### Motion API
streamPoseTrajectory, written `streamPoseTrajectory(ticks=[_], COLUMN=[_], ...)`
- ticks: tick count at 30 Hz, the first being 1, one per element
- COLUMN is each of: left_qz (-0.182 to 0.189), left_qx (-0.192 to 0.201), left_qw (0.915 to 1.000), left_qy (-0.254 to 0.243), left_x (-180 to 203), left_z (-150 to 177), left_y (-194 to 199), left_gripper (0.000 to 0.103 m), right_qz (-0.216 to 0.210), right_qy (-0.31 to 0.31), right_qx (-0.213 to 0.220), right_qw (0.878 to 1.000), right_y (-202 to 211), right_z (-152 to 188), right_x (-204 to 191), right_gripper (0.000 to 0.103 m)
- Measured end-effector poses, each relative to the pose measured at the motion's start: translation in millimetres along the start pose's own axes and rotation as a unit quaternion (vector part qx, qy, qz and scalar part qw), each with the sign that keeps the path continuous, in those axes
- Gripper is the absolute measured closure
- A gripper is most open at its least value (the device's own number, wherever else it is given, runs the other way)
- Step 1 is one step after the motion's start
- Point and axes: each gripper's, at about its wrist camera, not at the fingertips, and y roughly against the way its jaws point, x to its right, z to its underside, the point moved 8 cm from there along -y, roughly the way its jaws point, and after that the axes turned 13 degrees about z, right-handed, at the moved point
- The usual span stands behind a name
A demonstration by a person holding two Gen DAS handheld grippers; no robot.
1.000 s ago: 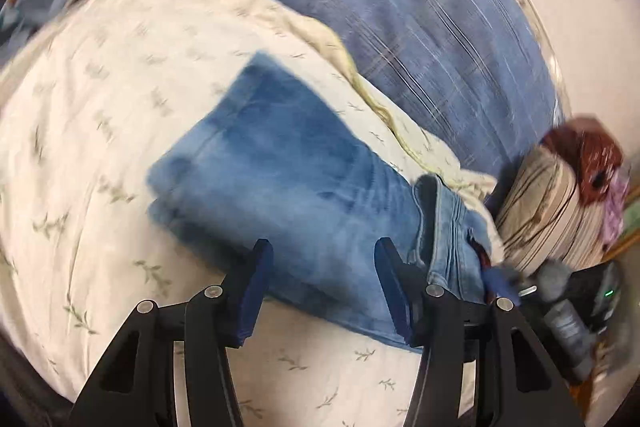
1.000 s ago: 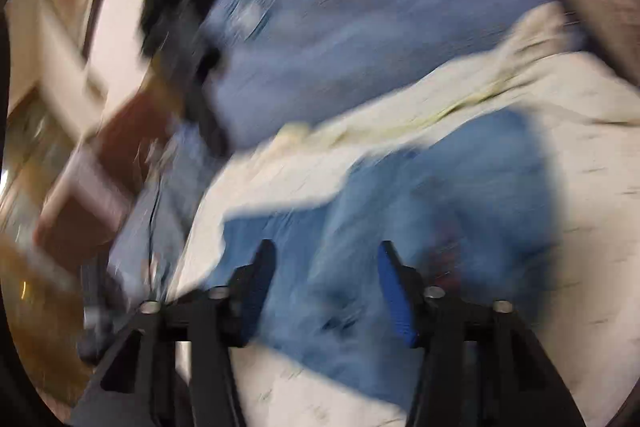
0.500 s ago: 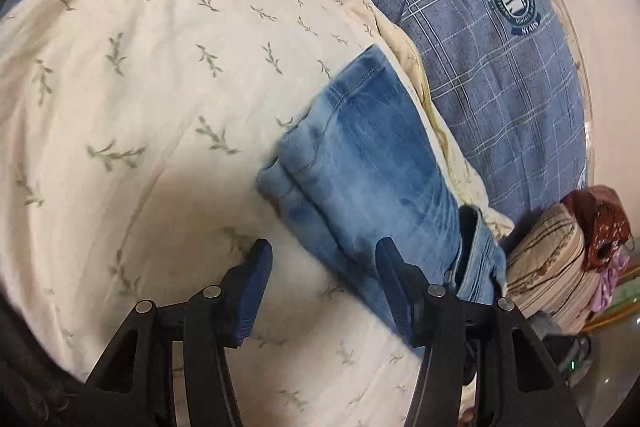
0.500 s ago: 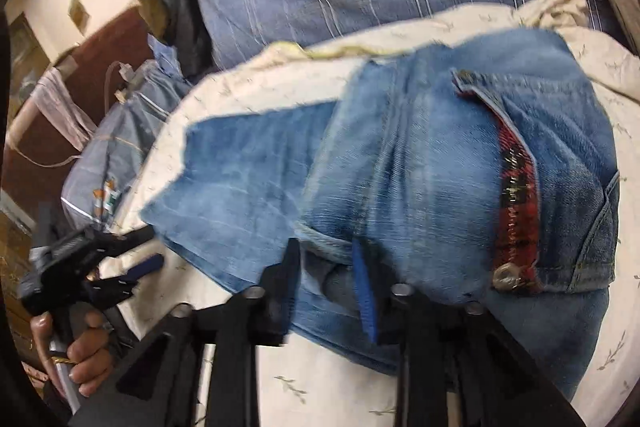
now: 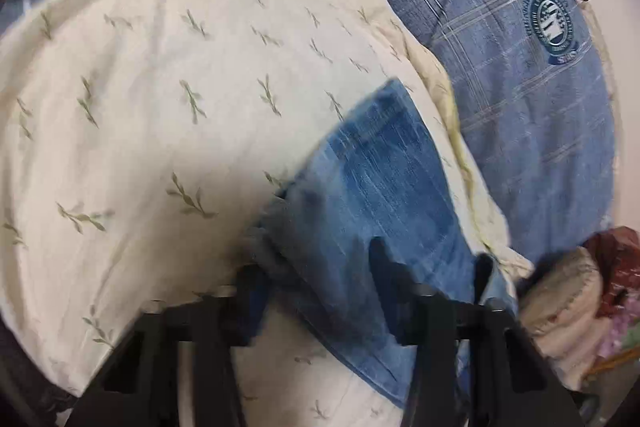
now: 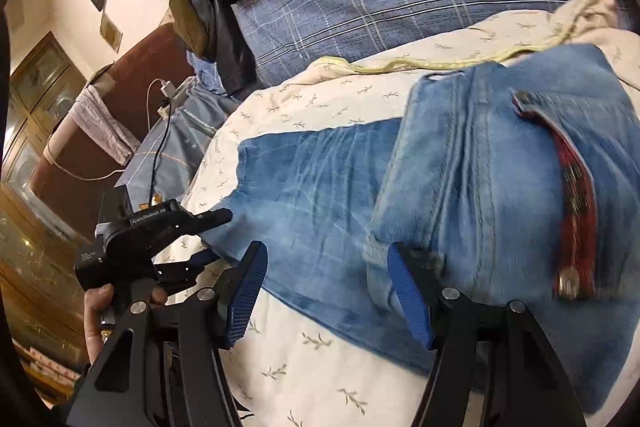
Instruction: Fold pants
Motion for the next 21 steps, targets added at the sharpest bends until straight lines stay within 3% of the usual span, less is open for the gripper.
streamPoseTrajectory(ticks=[2, 4, 6, 9, 11, 12, 15, 17, 21], left_qz=[-0.025, -0.010, -0.004, 0.025, 0.037, 0.043, 0.067, 0.069, 0.072], left_qx=[0.003, 0.030, 0.063, 0.085, 0.082, 0.076, 0.043, 0.019, -0.042], left_qw=[0.9992, 0.9948, 0.9800, 0.9526, 0.9291, 0.9214, 0.8958, 0.8761, 0.8371], left_qy=[-0.031, -0.096, -0.189, -0.291, -0.359, -0.379, -0.437, -0.477, -0.541], left_x=[15.2, 50.4, 97.3, 162.3, 203.6, 215.7, 254.5, 272.0, 287.1], left_z=[-0.2, 0.1, 9.5, 36.2, 63.2, 74.0, 117.1, 146.3, 197.6], left_y=[1.6, 12.3, 24.1, 30.6, 22.1, 16.1, -13.5, -37.2, -76.7], left_gripper=[0.088, 0.089, 0.089, 0.089, 0.089, 0.089, 0.090, 0.090, 0.090], right_qz=[-0.028, -0.049, -0.066, -0.087, -0.095, -0.109, -0.148, -0.164, -0.199], right_qy=[-0.010, -0.017, -0.019, -0.036, -0.054, -0.066, -0.070, -0.061, -0.090], right_qx=[-0.010, -0.006, 0.003, 0.017, 0.018, 0.021, 0.037, 0.041, 0.011], right_qw=[1.000, 0.999, 0.998, 0.995, 0.994, 0.992, 0.986, 0.984, 0.976], right_y=[3.4, 13.8, 25.9, 43.7, 51.3, 58.1, 83.9, 96.1, 87.8], right_z=[-10.4, -23.9, -32.9, -43.4, -50.4, -55.6, -76.3, -86.0, -86.4], right_x=[0.4, 3.9, 10.3, 30.9, 43.9, 50.9, 63.5, 70.5, 87.7], right_gripper=[0.038, 0.038, 0.038, 0.038, 0.038, 0.038, 0.033, 0.021, 0.020])
